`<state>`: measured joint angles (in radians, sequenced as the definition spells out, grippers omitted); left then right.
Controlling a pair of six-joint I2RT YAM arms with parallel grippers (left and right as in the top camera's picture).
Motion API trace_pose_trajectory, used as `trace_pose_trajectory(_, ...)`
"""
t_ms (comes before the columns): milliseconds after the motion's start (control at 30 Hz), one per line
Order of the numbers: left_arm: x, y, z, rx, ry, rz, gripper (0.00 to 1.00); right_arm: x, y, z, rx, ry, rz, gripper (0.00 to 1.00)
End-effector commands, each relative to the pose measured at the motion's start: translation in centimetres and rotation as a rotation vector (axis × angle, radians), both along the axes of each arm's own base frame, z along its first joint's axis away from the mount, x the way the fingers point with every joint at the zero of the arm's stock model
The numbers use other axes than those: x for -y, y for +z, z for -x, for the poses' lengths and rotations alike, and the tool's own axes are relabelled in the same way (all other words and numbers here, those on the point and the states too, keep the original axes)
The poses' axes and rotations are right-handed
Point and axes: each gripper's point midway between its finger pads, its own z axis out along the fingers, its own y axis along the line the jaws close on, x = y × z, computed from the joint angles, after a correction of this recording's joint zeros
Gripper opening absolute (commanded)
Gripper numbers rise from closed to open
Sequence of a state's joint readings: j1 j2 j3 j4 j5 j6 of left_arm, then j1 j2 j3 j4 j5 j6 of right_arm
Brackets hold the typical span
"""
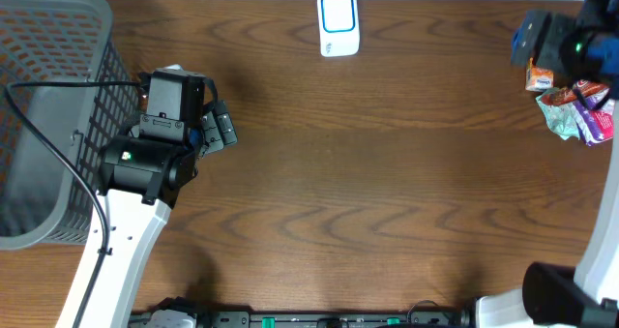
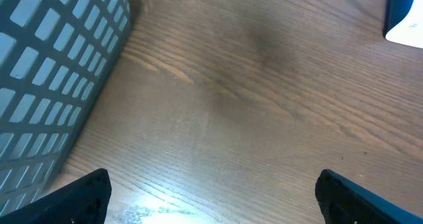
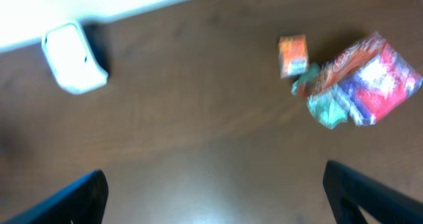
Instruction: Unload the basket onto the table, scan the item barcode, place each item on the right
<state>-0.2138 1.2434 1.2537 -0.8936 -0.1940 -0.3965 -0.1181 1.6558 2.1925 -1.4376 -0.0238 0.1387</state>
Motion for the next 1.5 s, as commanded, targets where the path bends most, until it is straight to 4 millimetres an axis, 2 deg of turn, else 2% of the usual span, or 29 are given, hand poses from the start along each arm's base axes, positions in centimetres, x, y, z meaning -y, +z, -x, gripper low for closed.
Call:
trace_pose_trajectory(0,-0.4,0.5,0.1,0.017,0.021,-0.008,0.98,-1.2,1.4,2.8,0.006,0.064,0.016,0.99)
trace_pose_trajectory(233,-0.4,0.5,0.1,0.017,0.021,-0.008,0.98,-1.9,3.0,9.7,-0.005,0.074,0.02,0.99)
trace_pose_trajectory(367,-0.4,0.5,0.1,0.017,0.021,-0.008,0.98,-2.5,3.2,12.9,0.019,0.092,0.017,0.99)
trace_pose_trajectory(500,-0.4,0.5,0.1,0.017,0.021,-0.008,0.98,-3.8,1.9,15.6,0.027,0.127,-0.026,0.99)
trace_pose_trajectory(633,-0.4,0.5,0.1,0.017,0.021,-0.008,0.98,-4.3,-0.4,17.5,0.011,0.132,-0.049,0.99)
trace_pose_trajectory(800,-0.4,0.5,0.1,0.017,0.021,-0.008,0.98,-4.6,-3.4,19.1,-0.056,0.044,-0.132,0.99)
trace_pose_trajectory(967,-0.4,0.5,0.1,0.017,0.021,-0.008,0.98,-4.6,-4.9,19.3,-0.101,0.022,-0.15,0.99)
trace_pose_trajectory(1467,-0.4,0.5,0.1,0.017,0.021,-0.008,0.98,-4.6,-5.4,19.4,-0.12,0.021,-0.152,0.99)
